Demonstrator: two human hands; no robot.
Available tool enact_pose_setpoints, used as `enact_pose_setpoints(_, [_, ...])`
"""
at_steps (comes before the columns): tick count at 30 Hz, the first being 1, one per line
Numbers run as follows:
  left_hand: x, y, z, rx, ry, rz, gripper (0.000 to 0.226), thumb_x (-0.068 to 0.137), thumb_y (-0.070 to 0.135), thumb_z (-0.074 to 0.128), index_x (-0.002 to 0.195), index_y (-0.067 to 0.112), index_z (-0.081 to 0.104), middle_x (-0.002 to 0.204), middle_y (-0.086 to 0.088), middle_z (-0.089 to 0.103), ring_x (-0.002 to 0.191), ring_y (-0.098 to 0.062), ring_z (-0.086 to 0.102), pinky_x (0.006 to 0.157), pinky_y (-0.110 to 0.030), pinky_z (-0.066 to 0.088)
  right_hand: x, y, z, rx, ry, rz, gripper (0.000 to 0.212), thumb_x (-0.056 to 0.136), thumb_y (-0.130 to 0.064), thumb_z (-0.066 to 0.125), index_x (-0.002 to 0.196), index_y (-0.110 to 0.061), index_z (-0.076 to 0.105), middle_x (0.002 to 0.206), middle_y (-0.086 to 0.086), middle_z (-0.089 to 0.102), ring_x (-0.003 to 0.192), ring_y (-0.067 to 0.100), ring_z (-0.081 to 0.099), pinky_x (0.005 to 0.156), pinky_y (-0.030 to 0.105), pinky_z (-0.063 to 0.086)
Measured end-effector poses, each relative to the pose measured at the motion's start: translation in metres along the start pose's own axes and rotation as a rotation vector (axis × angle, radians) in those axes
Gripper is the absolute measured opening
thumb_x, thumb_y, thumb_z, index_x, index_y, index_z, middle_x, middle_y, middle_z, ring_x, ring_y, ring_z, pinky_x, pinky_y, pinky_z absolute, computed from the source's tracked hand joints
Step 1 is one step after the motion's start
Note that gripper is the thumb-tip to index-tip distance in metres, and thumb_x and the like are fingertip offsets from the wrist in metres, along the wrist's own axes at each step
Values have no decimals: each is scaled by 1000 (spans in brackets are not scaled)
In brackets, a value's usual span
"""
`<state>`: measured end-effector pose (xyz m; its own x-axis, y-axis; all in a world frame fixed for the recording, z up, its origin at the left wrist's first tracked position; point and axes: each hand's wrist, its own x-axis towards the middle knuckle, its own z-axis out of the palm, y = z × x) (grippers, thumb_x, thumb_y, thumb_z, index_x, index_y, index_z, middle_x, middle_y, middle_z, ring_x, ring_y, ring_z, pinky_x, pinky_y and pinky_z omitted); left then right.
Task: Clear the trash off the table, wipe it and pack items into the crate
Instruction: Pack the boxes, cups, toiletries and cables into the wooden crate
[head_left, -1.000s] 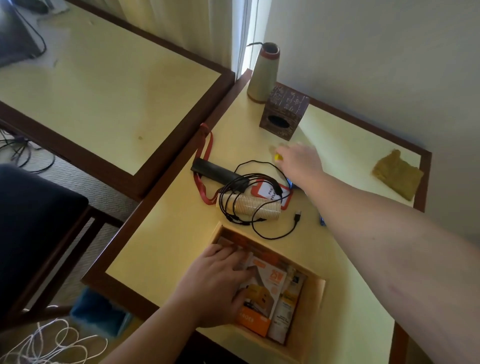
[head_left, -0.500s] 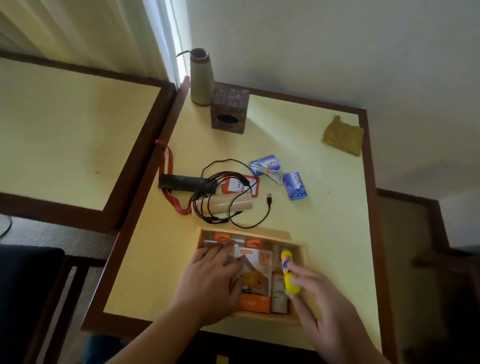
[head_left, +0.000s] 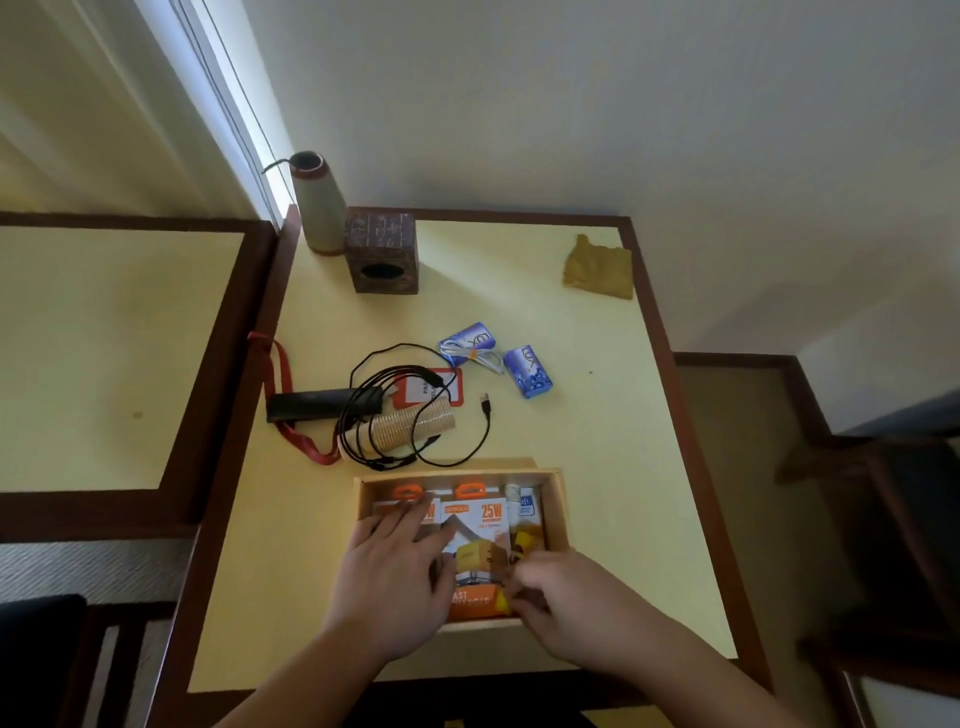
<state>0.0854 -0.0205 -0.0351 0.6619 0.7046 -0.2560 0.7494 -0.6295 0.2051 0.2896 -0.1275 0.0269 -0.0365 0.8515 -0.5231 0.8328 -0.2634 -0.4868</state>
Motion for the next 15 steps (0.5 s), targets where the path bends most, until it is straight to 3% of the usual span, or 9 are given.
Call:
enact_pose_setpoints(4, [0,0,2,3,3,-7,46,93,57,52,131,41,71,150,5,61,137,-16,55,111,-42,41,5,-5,-4,1,66,61,20,106,-36,50,113,-29,68,117,-11,69,96,3,57,79,19,47])
enact_pose_setpoints(6, [-1,0,3,4,9,-2,46,94,57,50,132,41,70,151,5,60,137,-16,55,112,-42,41,13,-8,-3,-6,128,148,22,107,-37,50,122,-26,61,121,-7,66,98,6,57,80,21,47])
enact_pose_setpoints(9, [-1,1,1,-5,25,-7,50,95,58,44,136,41,68,153,5,58,140,-16,53,115,-42,39,31,-15,7,-26,158,255,36,102,-43,58,132,-23,55,124,-3,66,109,15,65,89,27,52])
enact_pose_setpoints(12, [0,1,0,-27,34,-11,55,97,59,36,142,41,63,159,6,51,147,-16,45,120,-42,32,51,-21,19,-35,181,313,54,98,-56,59,137,-19,51,120,-1,68,106,18,68,80,28,51])
enact_pose_setpoints(15, [0,0,2,-16,37,-8,55,97,59,37,140,41,64,158,4,53,145,-17,47,119,-43,34,64,-29,25,43,210,391,69,98,-59,58,149,-17,36,130,4,63,112,22,67,76,30,46])
